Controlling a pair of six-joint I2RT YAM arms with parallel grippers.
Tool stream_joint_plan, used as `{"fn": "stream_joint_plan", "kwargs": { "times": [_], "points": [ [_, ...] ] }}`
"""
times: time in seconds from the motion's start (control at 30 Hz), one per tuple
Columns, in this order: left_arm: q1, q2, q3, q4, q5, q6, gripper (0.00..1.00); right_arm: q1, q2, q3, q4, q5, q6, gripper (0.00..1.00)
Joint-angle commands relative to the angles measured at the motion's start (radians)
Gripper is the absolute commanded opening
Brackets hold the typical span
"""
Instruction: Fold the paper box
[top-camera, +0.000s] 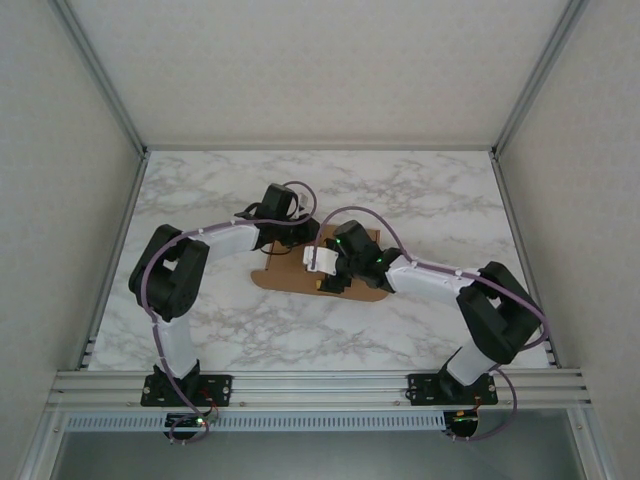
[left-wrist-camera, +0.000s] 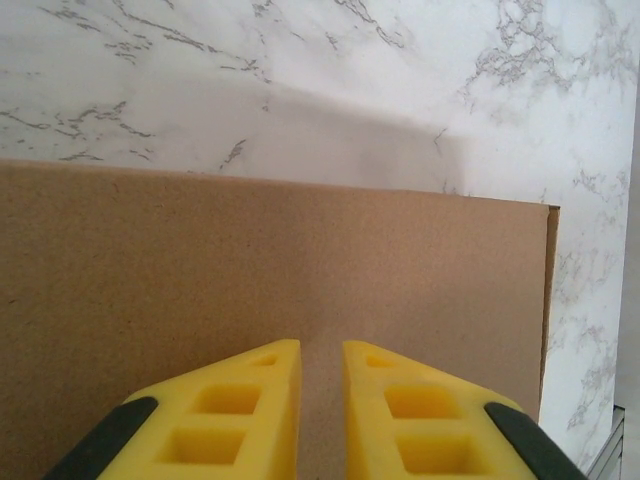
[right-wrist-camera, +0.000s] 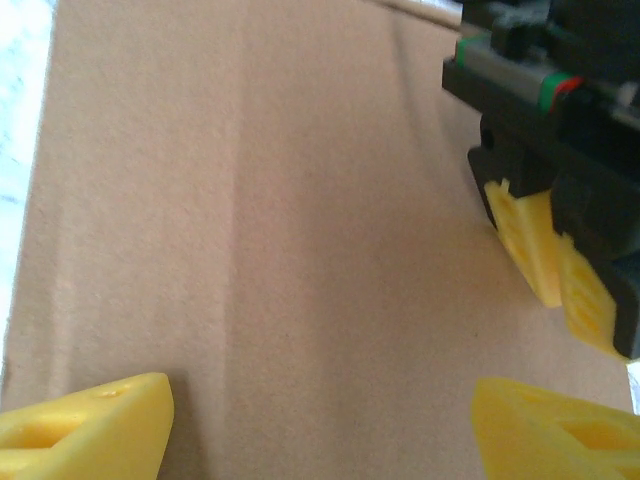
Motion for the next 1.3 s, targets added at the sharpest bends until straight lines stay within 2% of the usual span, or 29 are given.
{"fn": "stream_joint_plan", "kwargs": {
  "times": [0.0, 0.17, 0.3, 0.43, 0.57, 0.67, 0.77, 0.87, 0.97, 1.03, 1.1, 1.17, 1.27],
  "points": [
    [0.000, 0.049, -0.033, -0.037, 0.012, -0.003, 0.18, 0.023, 0.037, -0.034, 0.106, 0.135, -0.080, 0.78],
    [0.000, 0.053, -0.033, -0.047, 0.019, 0.007, 0.17, 0.048, 0.086, -0.067, 0.166, 0.254, -0.135, 0.73],
    [0.001, 0.060, -0.033, -0.052, 0.027, 0.015, 0.16, 0.071, 0.132, -0.067, 0.189, 0.320, -0.176, 0.58],
    [0.001, 0.069, -0.036, -0.051, 0.039, 0.015, 0.16, 0.075, 0.155, -0.045, 0.174, 0.336, -0.162, 0.42],
    [0.001, 0.069, -0.037, -0.053, 0.040, 0.019, 0.16, 0.074, 0.152, -0.047, 0.159, 0.320, -0.142, 0.34],
    [0.003, 0.068, -0.037, -0.051, 0.041, 0.016, 0.16, 0.075, 0.142, -0.055, 0.152, 0.310, -0.131, 0.35],
    [0.006, 0.063, -0.037, -0.050, 0.042, 0.012, 0.16, 0.075, 0.103, -0.059, 0.132, 0.275, -0.102, 0.45],
    [0.012, 0.036, -0.041, -0.027, 0.050, -0.003, 0.17, 0.058, -0.014, -0.031, 0.038, 0.082, 0.021, 0.60],
    [0.015, -0.018, -0.039, 0.012, 0.059, -0.021, 0.25, 0.017, -0.144, 0.006, -0.007, -0.093, 0.229, 0.63],
    [0.015, -0.067, -0.035, 0.037, 0.048, -0.028, 0.33, -0.012, -0.220, 0.016, -0.009, -0.158, 0.345, 0.63],
    [0.015, -0.124, -0.034, 0.082, 0.043, -0.040, 0.44, -0.044, -0.293, 0.019, -0.003, -0.164, 0.475, 0.62],
    [0.015, -0.171, -0.021, 0.114, 0.034, -0.050, 0.51, -0.090, -0.364, 0.009, 0.004, -0.152, 0.606, 0.60],
    [0.023, -0.225, 0.019, 0.093, -0.005, -0.025, 0.54, -0.115, -0.472, -0.008, -0.036, -0.078, 0.749, 0.58]
  ]
}}
